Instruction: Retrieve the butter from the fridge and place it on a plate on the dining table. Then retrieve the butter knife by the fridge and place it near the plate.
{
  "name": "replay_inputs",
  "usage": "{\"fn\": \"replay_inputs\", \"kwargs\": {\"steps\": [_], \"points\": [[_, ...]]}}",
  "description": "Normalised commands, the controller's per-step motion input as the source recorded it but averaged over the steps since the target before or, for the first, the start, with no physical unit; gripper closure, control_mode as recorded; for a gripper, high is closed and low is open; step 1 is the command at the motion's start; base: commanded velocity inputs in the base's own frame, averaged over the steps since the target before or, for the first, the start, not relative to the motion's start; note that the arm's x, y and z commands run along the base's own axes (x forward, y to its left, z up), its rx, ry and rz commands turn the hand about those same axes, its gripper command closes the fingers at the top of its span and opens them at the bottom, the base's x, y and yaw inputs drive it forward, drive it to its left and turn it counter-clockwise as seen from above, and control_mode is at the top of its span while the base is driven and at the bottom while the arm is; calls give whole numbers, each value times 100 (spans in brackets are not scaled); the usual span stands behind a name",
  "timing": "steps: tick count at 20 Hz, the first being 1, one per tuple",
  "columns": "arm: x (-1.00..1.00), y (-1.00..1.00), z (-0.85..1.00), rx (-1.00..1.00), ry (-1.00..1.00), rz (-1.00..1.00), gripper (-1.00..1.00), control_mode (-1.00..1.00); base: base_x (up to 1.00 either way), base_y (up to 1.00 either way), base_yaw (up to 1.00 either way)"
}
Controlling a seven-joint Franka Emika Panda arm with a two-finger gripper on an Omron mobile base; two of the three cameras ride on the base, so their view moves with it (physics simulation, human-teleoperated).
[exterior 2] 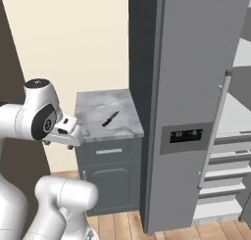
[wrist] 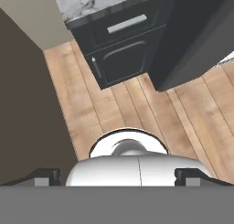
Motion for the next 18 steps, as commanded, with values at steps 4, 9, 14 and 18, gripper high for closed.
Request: {"fn": "replay_inputs", "kwargs": {"steps": [4, 9, 14, 18], "points": [[0, 0, 0, 0, 0, 0, -100, 100, 42, -1, -2], [0, 0, 0, 0, 0, 0, -100, 100, 50, 0, -10], [0, 0, 0, 0, 0, 0, -100, 100, 65, 0, -12], [0, 0, 0, 0, 0, 0, -100, 100, 50, 0, -9]]}}
